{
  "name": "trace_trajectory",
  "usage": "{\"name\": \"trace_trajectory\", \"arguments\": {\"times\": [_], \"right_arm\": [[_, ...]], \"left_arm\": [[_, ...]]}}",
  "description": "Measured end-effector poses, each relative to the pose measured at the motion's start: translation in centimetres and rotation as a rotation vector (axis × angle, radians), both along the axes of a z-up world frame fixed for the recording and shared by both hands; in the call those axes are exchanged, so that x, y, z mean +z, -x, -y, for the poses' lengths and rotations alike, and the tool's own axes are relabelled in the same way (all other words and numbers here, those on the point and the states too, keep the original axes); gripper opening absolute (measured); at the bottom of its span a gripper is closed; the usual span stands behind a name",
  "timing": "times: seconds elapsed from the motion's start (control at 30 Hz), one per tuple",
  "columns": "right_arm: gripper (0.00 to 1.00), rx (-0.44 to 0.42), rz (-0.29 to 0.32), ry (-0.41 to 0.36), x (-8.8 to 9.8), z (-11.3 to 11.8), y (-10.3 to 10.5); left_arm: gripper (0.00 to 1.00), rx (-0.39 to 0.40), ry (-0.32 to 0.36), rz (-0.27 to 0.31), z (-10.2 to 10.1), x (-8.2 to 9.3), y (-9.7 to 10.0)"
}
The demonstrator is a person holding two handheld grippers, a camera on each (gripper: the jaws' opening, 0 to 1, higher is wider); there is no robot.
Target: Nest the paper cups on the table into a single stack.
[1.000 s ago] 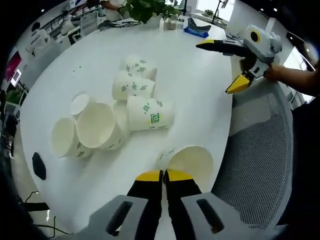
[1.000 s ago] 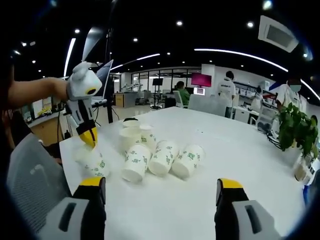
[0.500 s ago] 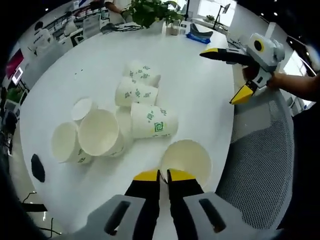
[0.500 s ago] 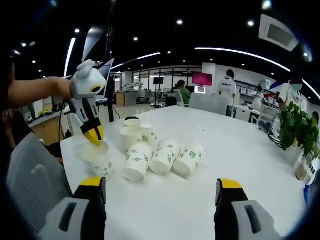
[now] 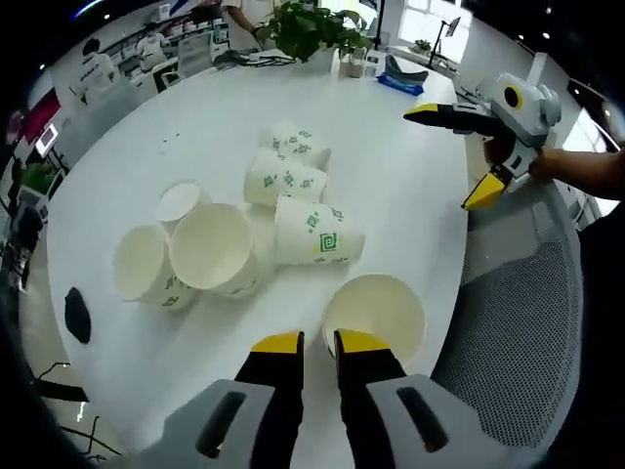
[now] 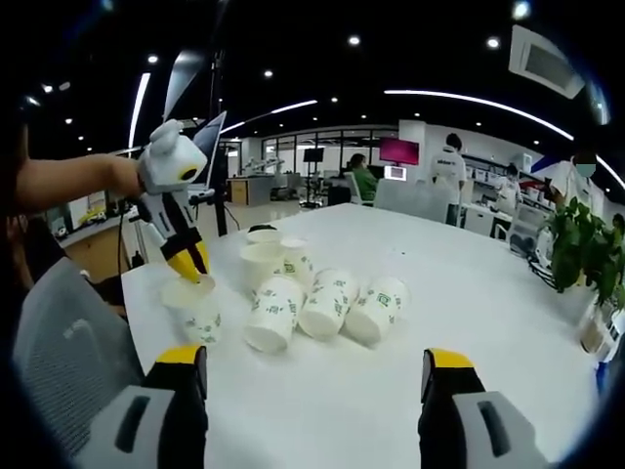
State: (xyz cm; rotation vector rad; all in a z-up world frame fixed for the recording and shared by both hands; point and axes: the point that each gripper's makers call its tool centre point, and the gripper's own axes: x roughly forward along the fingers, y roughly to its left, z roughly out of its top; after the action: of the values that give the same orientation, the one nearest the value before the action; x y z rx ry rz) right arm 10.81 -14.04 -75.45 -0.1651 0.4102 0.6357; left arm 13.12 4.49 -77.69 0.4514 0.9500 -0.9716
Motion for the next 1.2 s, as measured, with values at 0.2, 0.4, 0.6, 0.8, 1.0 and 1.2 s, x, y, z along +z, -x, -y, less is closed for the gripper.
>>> {"name": "trace_trajectory", "arguments": {"times": [0.2, 0.4, 0.6, 0.8, 1.0, 1.2], "right_arm": [[0.91, -0.002, -0.027, -0.031, -0.4, -0.2, -0.2], [0.89, -0.023, -0.050, -0.046, -0.6, 0.4, -0.4], [0.87, -0.021, -0.045, -0.027, -0.4, 0.3, -0.5], [0.86, -0.023, -0.043, -0.009, -0.1, -0.3, -0.8], [0.83, 0.005, -0.042, 0.018, -0.6, -1.6, -1.3], [0.79, 0.016, -0.063, 0.016, -1.0, -2.9, -1.5]], "left_arm": [[0.19, 0.034, 0.065, 0.031, -0.5, 0.8, -0.3], [0.34, 0.075, 0.157, 0.112, -0.6, 1.7, -1.0], [0.47, 0.118, 0.257, 0.215, -1.5, 2.9, -1.6], [0.58, 0.103, 0.332, 0.309, -2.0, 4.3, -1.3], [0.71, 0.110, 0.389, 0.329, -2.3, 4.6, -0.4], [0.79, 0.135, 0.431, 0.349, -2.8, 5.2, 0.1]]}}
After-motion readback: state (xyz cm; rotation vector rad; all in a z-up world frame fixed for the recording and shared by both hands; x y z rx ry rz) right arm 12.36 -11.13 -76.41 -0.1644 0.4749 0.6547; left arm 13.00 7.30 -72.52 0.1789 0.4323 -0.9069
